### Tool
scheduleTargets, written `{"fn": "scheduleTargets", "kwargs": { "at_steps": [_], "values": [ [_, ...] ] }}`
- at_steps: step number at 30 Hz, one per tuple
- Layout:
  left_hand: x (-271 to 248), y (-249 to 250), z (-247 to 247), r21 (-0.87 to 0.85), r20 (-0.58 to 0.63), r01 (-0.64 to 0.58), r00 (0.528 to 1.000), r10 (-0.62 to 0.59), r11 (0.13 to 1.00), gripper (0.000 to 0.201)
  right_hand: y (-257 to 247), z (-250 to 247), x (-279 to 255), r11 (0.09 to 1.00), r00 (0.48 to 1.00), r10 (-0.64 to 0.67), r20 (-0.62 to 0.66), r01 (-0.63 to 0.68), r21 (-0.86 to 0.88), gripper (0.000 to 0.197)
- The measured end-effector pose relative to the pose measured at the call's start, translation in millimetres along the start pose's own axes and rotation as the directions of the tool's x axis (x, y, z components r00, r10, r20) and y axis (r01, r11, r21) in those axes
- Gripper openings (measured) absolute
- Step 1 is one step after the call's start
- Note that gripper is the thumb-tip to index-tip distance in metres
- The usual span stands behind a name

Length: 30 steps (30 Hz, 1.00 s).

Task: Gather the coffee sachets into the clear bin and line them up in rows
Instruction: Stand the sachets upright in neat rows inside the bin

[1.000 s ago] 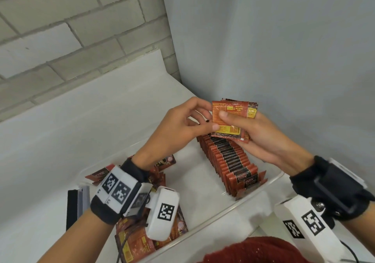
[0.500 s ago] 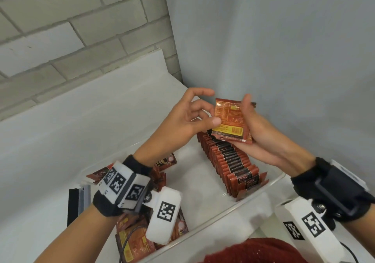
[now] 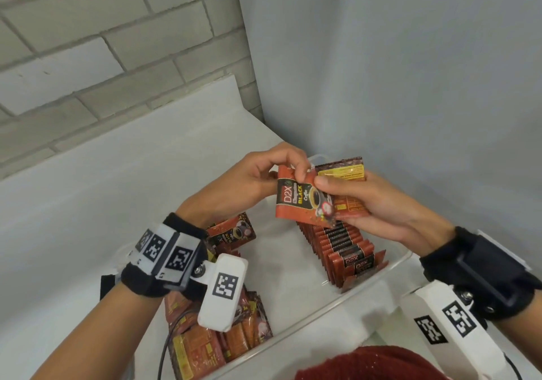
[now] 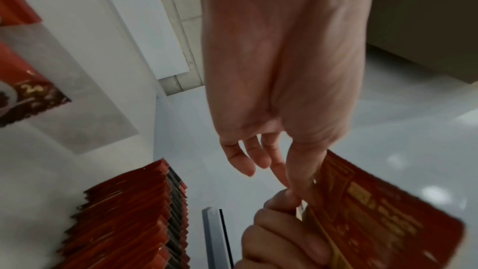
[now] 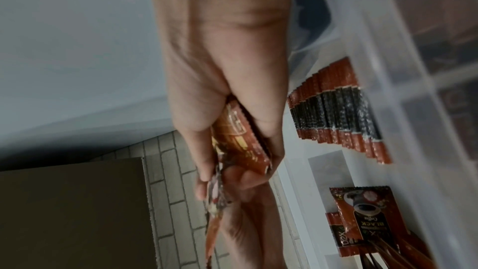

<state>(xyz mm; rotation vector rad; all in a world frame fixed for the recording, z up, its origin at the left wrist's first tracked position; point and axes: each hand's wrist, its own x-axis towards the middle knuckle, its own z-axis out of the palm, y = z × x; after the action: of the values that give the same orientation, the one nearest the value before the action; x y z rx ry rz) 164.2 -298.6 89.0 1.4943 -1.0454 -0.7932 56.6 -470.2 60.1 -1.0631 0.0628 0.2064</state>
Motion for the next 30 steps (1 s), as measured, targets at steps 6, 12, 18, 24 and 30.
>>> {"fn": "scheduleTargets", "kwargs": {
  "at_steps": [6, 12, 18, 24, 30],
  "values": [
    [-4.3, 6.5, 2.4, -0.065, -0.198, 0.105, 0.973, -0.116, 0.992, 0.032, -0.5, 1.3, 2.2, 0.998, 0.994, -0.057, -0.098, 0.058, 0.006, 0.034],
    [-11.8, 27.7, -2.4, 0.105, -0.142, 0.097, 0.987, -0.081, 0.99, 0.033, 2.0, -1.8, 5.3, 0.975, 0.977, -0.188, -0.101, 0.198, 0.097, 0.021],
    [-6.6, 21.1, 41.0, 0.456, 0.191, -0.075, 0.982, -0.016, 0.887, 0.021, 0.4, -3.7, 10.3, 0.943, 0.938, -0.187, -0.293, 0.255, 0.214, 0.031],
    [15.0, -4.8, 71.5, 0.556, 0.512, -0.37, 0.858, 0.044, 0.745, 0.027, -2.0, -2.9, 7.7, 0.938, 0.931, -0.171, -0.322, 0.254, 0.236, 0.03],
    [23.7, -30.0, 77.6, 0.605, 0.609, -0.546, 0.786, 0.106, 0.58, 0.023, -2.0, -1.6, 7.8, 0.94, 0.932, -0.157, -0.327, 0.242, 0.241, 0.028]
  ]
}}
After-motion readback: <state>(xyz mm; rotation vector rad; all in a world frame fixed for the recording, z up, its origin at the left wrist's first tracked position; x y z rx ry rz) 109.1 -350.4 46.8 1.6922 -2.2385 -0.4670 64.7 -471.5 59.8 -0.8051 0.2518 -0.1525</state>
